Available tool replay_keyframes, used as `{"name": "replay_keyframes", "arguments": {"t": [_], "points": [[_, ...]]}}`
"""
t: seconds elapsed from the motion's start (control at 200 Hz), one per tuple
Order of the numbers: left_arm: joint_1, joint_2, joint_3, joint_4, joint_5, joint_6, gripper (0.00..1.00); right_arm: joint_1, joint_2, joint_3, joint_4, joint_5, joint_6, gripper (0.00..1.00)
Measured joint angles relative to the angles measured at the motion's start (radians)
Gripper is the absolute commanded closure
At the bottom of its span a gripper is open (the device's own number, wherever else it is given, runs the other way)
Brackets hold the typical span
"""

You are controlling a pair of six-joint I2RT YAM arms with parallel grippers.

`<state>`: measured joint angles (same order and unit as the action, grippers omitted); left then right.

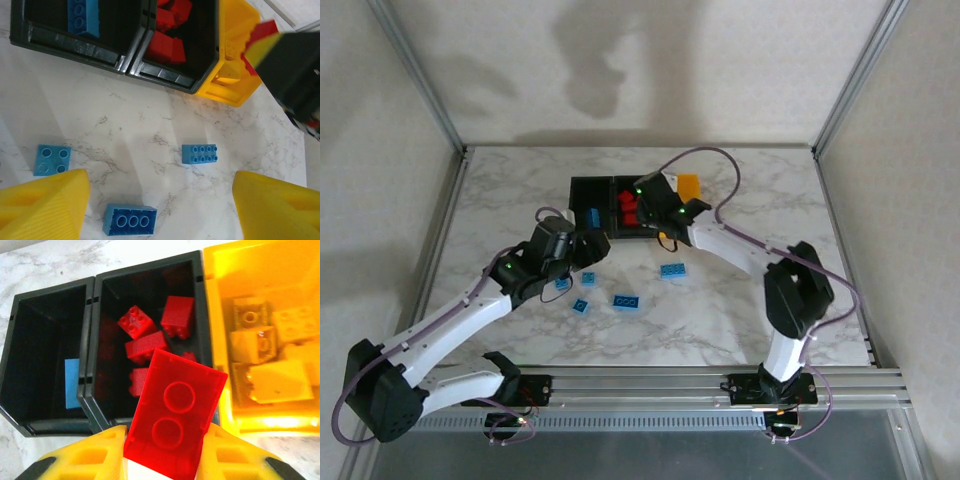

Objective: Sort the legos into containers by color

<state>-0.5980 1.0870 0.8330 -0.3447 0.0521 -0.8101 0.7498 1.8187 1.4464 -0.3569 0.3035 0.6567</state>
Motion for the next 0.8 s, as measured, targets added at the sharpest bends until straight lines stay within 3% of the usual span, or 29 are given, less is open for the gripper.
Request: {"name": "replay_keyframes", "arguments": {"t": [0.411, 0.631, 0.796], "points": [[0.026, -0.054, -0.033, -0.035, -0.013, -0.004, 0.24, -0.038, 0.321, 0.304, -0.083, -0.046, -0.029, 0.7], [0.028, -0.054, -0.036, -0.042, -0.015, -0.006, 0.24, -0.042, 0.356, 0.341, -0.126, -0.045, -0.038, 0.5], [0.032, -0.054, -0.036, -0.05, -0.02, -0.007, 0.24, -0.042, 0.343, 0.349, -0.131, -0.04, -0.044, 0.45]]}}
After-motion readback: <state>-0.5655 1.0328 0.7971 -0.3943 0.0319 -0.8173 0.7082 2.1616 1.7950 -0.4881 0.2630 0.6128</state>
